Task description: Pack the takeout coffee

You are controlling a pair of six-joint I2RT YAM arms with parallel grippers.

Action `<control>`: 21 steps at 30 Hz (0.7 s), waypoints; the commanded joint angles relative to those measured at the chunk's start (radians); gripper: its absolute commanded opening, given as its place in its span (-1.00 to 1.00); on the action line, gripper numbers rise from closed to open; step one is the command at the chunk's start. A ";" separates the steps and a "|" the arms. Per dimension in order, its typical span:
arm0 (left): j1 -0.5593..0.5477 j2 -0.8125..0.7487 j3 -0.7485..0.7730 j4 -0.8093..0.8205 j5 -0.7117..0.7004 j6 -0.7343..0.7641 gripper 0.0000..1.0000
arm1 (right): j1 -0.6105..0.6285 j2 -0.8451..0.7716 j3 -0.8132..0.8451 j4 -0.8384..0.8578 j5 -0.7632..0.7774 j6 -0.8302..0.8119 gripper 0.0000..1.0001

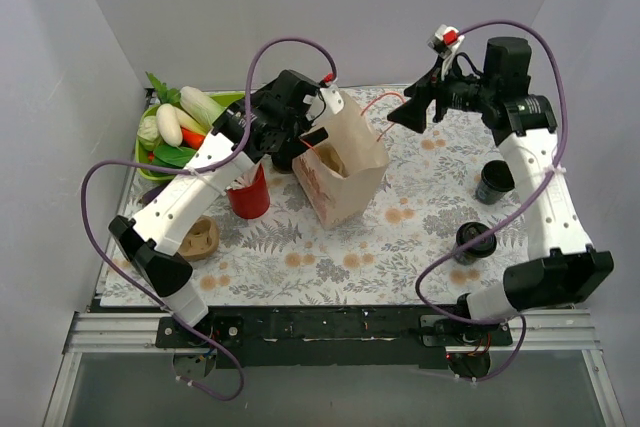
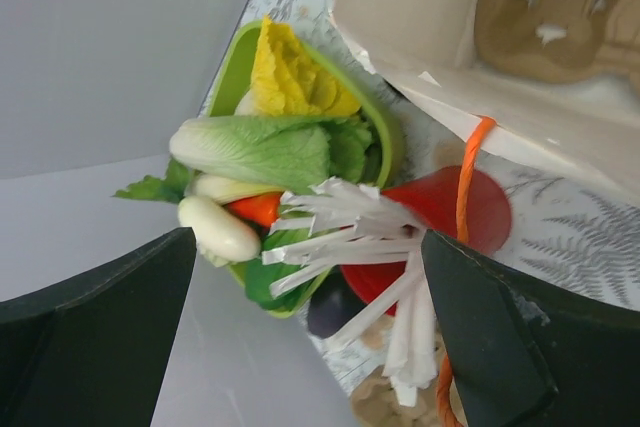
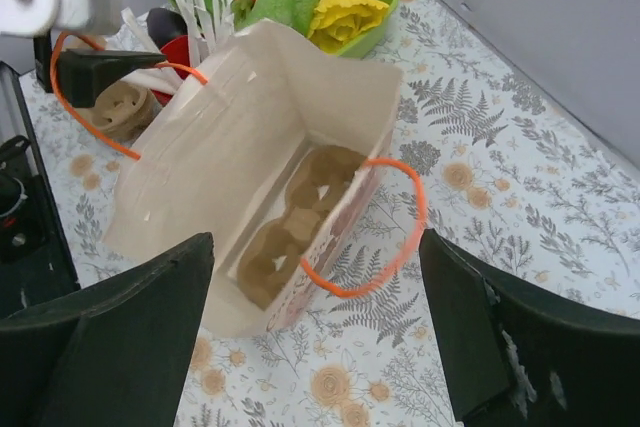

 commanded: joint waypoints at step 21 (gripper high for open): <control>-0.006 -0.120 -0.154 0.436 0.263 -0.234 0.97 | 0.440 -0.237 -0.372 0.309 0.192 -0.030 0.39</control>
